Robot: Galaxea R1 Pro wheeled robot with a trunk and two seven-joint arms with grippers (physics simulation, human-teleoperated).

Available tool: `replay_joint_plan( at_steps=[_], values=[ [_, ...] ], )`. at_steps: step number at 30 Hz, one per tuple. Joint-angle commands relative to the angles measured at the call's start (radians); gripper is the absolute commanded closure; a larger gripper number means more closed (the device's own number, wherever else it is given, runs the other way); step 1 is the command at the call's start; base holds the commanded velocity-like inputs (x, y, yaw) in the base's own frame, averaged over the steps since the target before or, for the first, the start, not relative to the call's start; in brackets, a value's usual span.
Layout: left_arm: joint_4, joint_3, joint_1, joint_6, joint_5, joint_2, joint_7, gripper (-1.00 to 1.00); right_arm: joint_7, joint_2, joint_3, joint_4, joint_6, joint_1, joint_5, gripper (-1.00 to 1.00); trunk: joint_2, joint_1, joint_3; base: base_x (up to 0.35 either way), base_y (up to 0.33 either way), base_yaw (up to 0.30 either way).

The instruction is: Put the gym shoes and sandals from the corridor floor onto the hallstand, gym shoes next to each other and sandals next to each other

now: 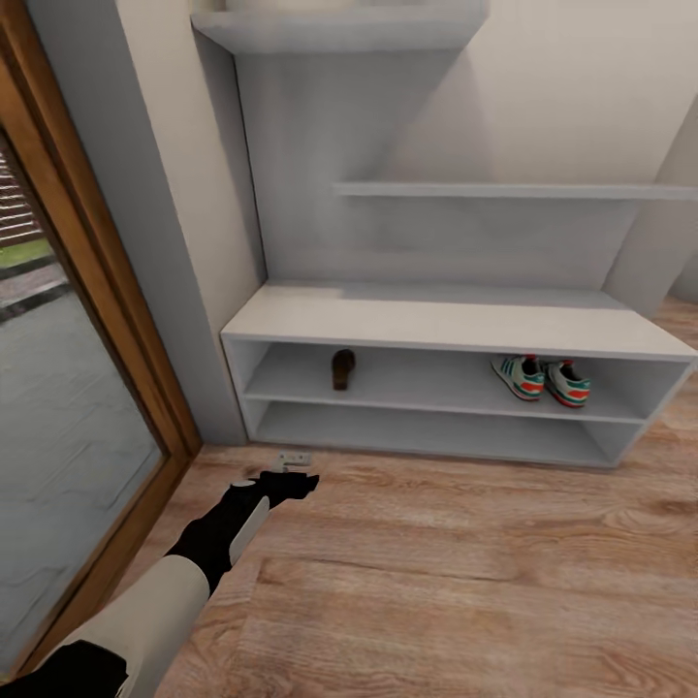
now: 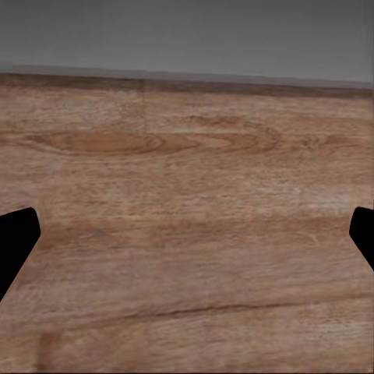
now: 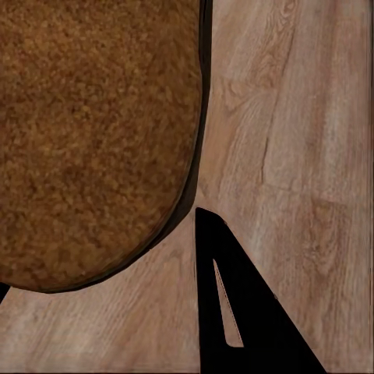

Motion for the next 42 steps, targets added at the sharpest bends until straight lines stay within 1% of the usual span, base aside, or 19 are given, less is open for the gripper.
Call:
replay_joint_plan(
  at_steps=[1, 7, 14, 18, 19, 21, 22, 24, 27, 30, 31, 32, 34, 35, 36, 38, 40, 41, 42],
  values=[
    [-0.001, -0.001, 0.0, 0.005, 0.005, 0.0, 0.0, -1.0, 0.001, -0.001, -0.001, 0.003, 0.001, -0.003, -0.002, 1.0, 0.0, -0.001, -0.001, -0.288, 0.206, 0.0],
    [-0.001, -0.001, 0.0, 0.005, 0.005, 0.0, 0.0, -1.0, 0.001, -0.001, -0.001, 0.003, 0.002, -0.003, -0.002, 1.0, 0.0, -0.001, -0.001, -0.251, 0.213, 0.0],
    [-0.003, 0.0, 0.0, -0.001, 0.006, 0.002, -0.004, -1.0, 0.001, -0.001, -0.001, 0.003, 0.002, -0.003, -0.002, 1.0, 0.0, -0.001, -0.001, -0.037, 0.068, 0.0],
    [-0.004, 0.002, 0.002, -0.091, 0.007, 0.007, -0.027, -1.0, 0.001, -0.001, -0.001, 0.003, 0.002, -0.003, -0.002, 1.0, 0.0, -0.001, -0.001, -0.003, 0.006, 0.0],
    [-0.003, 0.002, 0.005, -0.161, 0.008, 0.016, -0.06, -1.0, 0.001, -0.001, -0.001, 0.003, 0.002, -0.003, -0.002, 1.0, 0.0, -0.001, -0.001, -0.001, 0.002, 0.0],
    [-0.003, 0.002, 0.006, -0.223, 0.009, 0.029, -0.115, -1.0, 0.001, -0.001, -0.001, 0.003, 0.002, -0.003, -0.002, 1.0, 0.0, -0.001, -0.001, 0.0, 0.001, 0.0],
    [-0.003, 0.002, 0.007, -0.252, 0.01, 0.038, -0.164, -1.0, 0.001, -0.001, 0.0, 0.003, 0.002, -0.003, -0.002, 1.0, 0.0, -0.001, -0.001, 0.0, 0.0, 0.0],
    [-0.002, 0.003, 0.008, -0.286, 0.012, 0.064, -0.326, -1.0, 0.001, -0.001, 0.0, 0.003, 0.002, -0.003, -0.002, 1.0, 0.0, -0.001, -0.001, 0.0, 0.0, 0.0],
    [-0.001, 0.004, 0.009, -0.298, 0.013, 0.089, -0.478, -1.0, 0.001, -0.001, 0.001, 0.002, 0.002, -0.003, -0.002, 1.0, 0.0, -0.001, -0.001, 0.0, 0.0, 0.0],
    [0.001, 0.008, 0.009, -0.337, 0.015, 0.133, -0.714, -1.0, 0.001, -0.001, 0.001, 0.002, 0.002, -0.003, -0.003, 1.0, 0.0, -0.001, -0.001, 0.0, 0.0, 0.0],
    [0.003, 0.03, 0.009, -0.386, 0.021, 0.158, -0.864, -1.0, 0.001, -0.001, 0.001, 0.001, 0.002, -0.003, -0.003, 1.0, 0.0, -0.001, -0.001, 0.0, 0.0, 0.0],
    [0.004, 0.038, 0.009, -0.396, 0.026, 0.164, -0.899, -1.0, 0.001, -0.001, 0.001, 0.001, 0.002, -0.003, -0.003, 1.0, 0.0, -0.001, -0.001, 0.0, 0.0, 0.0],
    [0.006, 0.079, 0.009, -0.42, 0.054, 0.189, -1.034, -1.0, 0.001, -0.001, 0.002, 0.001, 0.002, -0.003, -0.001, 1.0, 0.0, -0.001, -0.001, 0.0, 0.0, 0.0],
    [0.024, 0.138, 0.009, -0.435, 0.105, 0.226, -1.2, -1.0, 0.001, 0.012, 0.002, 0.0, 0.001, -0.003, 0.0, 1.0, 0.0, -0.001, -0.001, 0.0, 0.0, 0.0],
    [0.025, 0.142, 0.009, -0.436, 0.109, 0.23, -1.211, -1.0, 0.001, 0.018, 0.002, 0.0, 0.0, -0.003, 0.0, 1.0, 0.0, -0.001, -0.001, 0.0, 0.0, 0.0],
    [0.03, 0.152, 0.009, -0.437, 0.118, 0.237, -1.234, -1.0, 0.005, 0.048, 0.003, -0.001, -0.003, -0.003, 0.001, 1.0, 0.0, -0.001, -0.001, 0.0, 0.0, 0.0],
    [0.031, 0.156, 0.009, -0.438, 0.121, 0.236, -1.237, -1.0, 0.007, 0.093, 0.004, -0.001, -0.005, -0.003, 0.002, 1.0, 0.0, -0.001, -0.001, 0.0, 0.0, 0.0],
    [0.032, 0.157, 0.009, -0.438, 0.121, 0.235, -1.233, -1.0, 0.008, 0.146, 0.005, -0.003, -0.006, -0.003, 0.002, 1.0, 0.0, -0.001, -0.001, 0.0, 0.0, 0.0],
    [0.032, 0.158, 0.009, -0.439, 0.121, 0.234, -1.23, -1.0, 0.009, 0.228, 0.007, -0.02, -0.007, -0.003, 0.003, 1.0, 0.0, -0.001, -0.001, 0.0, 0.0, 0.0]
  ],
)
